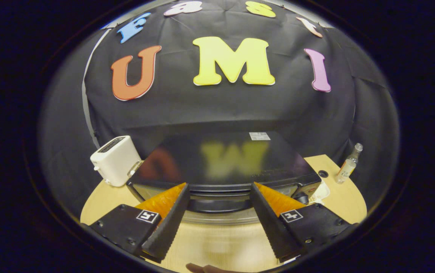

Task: Open the toaster oven, put the food inside, and close the toaster oven door.

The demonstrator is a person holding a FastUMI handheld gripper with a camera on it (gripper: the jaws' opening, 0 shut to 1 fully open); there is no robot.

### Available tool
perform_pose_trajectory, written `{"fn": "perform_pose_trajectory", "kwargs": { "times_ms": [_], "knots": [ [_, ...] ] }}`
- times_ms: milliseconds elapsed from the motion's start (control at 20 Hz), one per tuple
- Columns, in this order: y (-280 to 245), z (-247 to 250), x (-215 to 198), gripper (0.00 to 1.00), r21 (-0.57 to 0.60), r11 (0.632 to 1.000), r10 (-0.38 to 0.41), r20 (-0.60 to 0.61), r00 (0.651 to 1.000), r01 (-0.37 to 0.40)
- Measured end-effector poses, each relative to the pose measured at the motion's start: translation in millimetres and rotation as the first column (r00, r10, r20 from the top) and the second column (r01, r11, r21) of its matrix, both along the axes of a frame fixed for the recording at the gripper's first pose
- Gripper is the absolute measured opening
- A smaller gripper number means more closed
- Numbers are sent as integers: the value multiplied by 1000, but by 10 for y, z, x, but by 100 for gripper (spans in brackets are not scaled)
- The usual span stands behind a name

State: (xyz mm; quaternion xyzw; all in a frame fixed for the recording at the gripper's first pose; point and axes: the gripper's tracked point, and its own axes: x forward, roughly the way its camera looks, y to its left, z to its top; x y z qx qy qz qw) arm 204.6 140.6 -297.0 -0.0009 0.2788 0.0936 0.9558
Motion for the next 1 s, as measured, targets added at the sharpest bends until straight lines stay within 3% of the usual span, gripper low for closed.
{"fn": "perform_pose_trajectory", "kwargs": {
  "times_ms": [1000],
  "knots": [
    [-216, -441, -1143, 100, -61, 998, -11, -7, 1000, 11]
  ]
}}
